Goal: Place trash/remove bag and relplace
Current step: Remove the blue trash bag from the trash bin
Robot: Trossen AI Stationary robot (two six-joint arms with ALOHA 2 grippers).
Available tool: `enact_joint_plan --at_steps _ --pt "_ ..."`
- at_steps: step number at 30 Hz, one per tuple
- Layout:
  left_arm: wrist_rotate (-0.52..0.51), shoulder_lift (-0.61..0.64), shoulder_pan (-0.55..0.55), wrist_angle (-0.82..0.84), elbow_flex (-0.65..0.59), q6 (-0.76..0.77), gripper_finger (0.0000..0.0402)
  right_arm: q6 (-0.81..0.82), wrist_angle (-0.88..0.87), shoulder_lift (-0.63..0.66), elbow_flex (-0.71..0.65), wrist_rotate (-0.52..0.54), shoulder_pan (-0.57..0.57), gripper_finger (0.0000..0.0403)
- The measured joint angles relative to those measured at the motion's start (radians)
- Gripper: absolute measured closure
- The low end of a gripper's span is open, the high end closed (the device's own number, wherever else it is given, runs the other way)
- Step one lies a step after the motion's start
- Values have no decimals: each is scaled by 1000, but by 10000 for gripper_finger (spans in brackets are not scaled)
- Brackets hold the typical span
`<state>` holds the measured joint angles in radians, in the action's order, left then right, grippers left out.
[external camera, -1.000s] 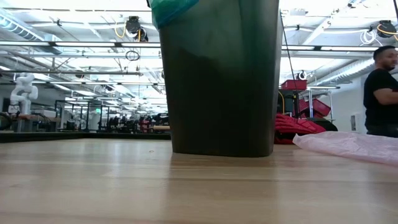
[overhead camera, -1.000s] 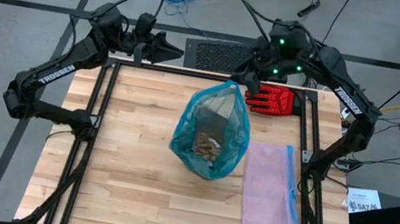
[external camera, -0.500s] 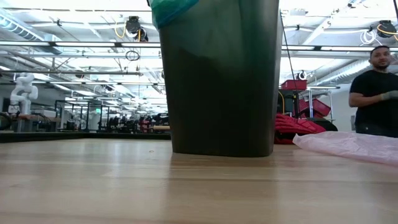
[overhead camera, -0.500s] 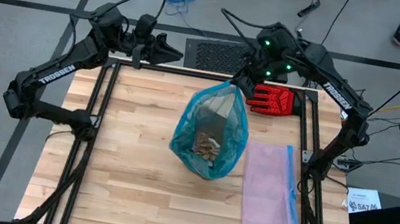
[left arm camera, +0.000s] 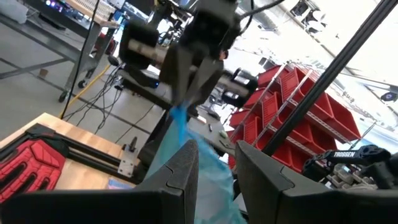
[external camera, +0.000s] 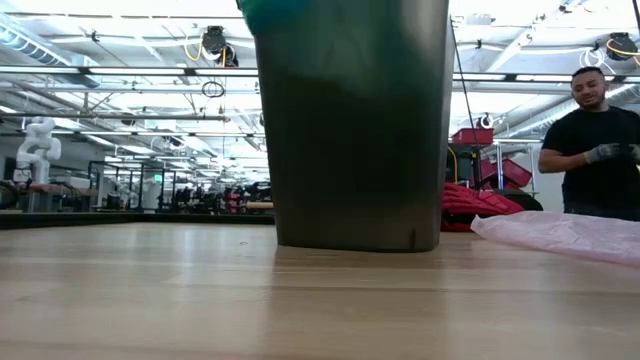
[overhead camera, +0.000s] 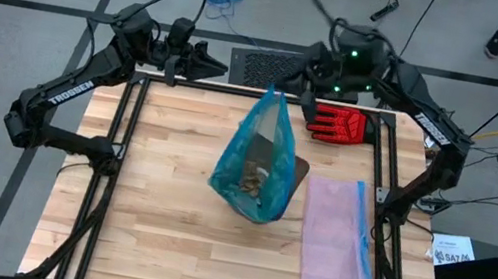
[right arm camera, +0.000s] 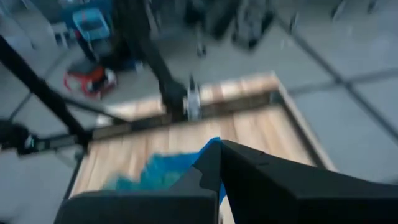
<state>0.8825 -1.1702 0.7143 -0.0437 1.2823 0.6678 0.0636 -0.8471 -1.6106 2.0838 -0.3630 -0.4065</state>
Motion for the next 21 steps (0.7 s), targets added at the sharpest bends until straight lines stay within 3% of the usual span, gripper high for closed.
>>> enact_joint_plan --at_steps 11,21 --pt "0 0 0 0 0 1 300 -99 159 9 87 77 0 403" --pt "-1 0 0 7 0 -15 300 -76 253 18 126 97 19 403"
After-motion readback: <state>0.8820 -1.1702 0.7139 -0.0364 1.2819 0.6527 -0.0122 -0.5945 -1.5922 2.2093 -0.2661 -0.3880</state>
